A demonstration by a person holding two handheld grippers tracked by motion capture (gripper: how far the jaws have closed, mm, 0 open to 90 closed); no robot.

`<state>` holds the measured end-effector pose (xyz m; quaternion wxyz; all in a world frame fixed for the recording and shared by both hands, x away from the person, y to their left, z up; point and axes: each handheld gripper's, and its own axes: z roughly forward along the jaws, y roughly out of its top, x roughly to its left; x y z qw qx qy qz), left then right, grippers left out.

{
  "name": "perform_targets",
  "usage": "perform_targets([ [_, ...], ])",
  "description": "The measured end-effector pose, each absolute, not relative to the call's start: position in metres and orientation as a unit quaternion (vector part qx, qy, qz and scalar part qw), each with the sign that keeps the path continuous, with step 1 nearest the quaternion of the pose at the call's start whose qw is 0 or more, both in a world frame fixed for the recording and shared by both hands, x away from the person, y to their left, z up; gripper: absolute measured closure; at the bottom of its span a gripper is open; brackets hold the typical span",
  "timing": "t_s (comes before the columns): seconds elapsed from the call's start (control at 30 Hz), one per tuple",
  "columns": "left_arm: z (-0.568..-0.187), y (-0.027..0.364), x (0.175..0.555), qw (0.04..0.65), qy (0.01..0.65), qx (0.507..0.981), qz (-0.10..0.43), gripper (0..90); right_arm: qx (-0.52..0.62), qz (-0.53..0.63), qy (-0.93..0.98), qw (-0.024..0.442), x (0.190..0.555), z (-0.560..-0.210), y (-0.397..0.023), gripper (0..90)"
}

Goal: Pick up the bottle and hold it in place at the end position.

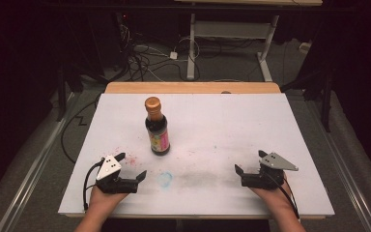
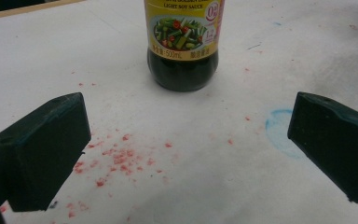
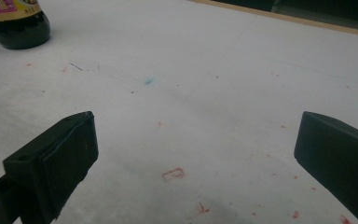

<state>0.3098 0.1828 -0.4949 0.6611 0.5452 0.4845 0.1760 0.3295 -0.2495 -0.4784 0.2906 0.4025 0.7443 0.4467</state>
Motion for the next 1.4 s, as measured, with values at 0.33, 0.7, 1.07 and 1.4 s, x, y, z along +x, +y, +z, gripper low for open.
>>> perform_targets([
  [0.33,-0.494,0.188,0.311,0.670,0.492,0.531,0.165,0.0,0.397,0.448,0.744,0.297,0.327,-0.478,-0.252,0.7],
  [0.7,-0.493,0.187,0.312,0.666,0.494,0.537,0.158,0.5,0.399,0.449,0.742,0.298,0.327,-0.477,-0.254,0.7],
  [1.07,-0.488,0.184,0.312,0.669,0.498,0.533,0.142,0.4,0.394,0.444,0.746,0.301,0.327,-0.478,-0.252,0.7],
  [1.4,-0.482,0.180,0.311,0.673,0.494,0.532,0.141,0.4,0.387,0.445,0.748,0.304,0.326,-0.477,-0.251,0.7],
])
